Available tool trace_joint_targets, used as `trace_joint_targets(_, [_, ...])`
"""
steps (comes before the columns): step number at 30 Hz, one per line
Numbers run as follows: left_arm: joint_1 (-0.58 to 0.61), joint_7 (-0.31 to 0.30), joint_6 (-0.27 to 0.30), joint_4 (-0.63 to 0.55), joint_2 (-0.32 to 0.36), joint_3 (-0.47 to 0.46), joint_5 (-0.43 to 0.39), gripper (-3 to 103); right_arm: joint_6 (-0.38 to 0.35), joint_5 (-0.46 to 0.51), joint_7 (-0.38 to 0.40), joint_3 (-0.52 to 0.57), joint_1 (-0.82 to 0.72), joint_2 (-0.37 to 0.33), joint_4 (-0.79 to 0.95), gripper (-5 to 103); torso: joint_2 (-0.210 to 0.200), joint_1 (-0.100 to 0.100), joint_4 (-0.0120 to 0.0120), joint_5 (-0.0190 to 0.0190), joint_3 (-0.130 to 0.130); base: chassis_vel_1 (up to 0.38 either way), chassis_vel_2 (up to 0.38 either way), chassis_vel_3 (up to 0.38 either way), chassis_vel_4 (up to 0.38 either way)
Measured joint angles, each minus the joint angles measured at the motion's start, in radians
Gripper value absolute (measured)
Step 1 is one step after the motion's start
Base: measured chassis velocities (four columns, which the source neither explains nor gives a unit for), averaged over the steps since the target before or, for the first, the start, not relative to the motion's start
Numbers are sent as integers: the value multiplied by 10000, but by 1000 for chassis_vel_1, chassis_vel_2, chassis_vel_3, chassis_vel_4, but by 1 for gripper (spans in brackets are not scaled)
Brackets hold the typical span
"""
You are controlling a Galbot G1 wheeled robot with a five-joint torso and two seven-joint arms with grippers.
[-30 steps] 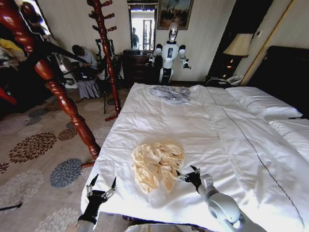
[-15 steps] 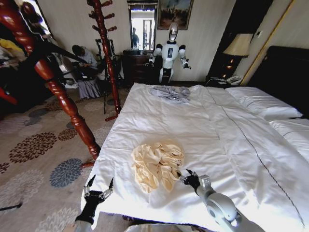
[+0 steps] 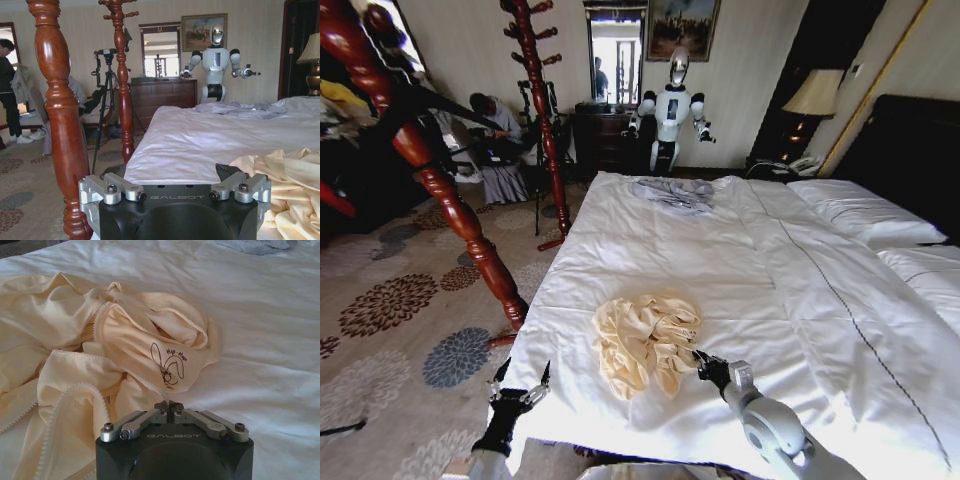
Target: Pick up the clothes from the bed and hang them on the clothes hanger.
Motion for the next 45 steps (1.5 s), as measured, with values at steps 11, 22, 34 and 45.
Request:
trace_joint_targets(11, [-39, 1, 21, 16, 18, 161, -35, 100, 238, 461, 139, 2400, -1657, 209, 967, 1, 1, -3, -1, 0, -1, 0, 0, 0, 0])
trace_joint_targets(22, [-110, -8, 57, 94, 72, 430, 55, 100, 403, -225, -353, 2967, -2473, 204, 1043, 16, 1, -2, 0, 1, -1, 0, 0, 0, 0])
trace_joint_targets(34, [-156, -43, 113, 45, 99, 407, 101, 100, 891, -381, -976, 3034, -2861, 229, 1822, 54, 1, -2, -3, 0, -1, 0, 0, 0, 0])
trace_joint_targets(45, [-91, -89, 157, 45, 61, 365, 251, 100, 585, 2064, -794, 2291, -638, 168, 1465, 91, 0, 2, 3, 0, 0, 0, 0, 0, 0])
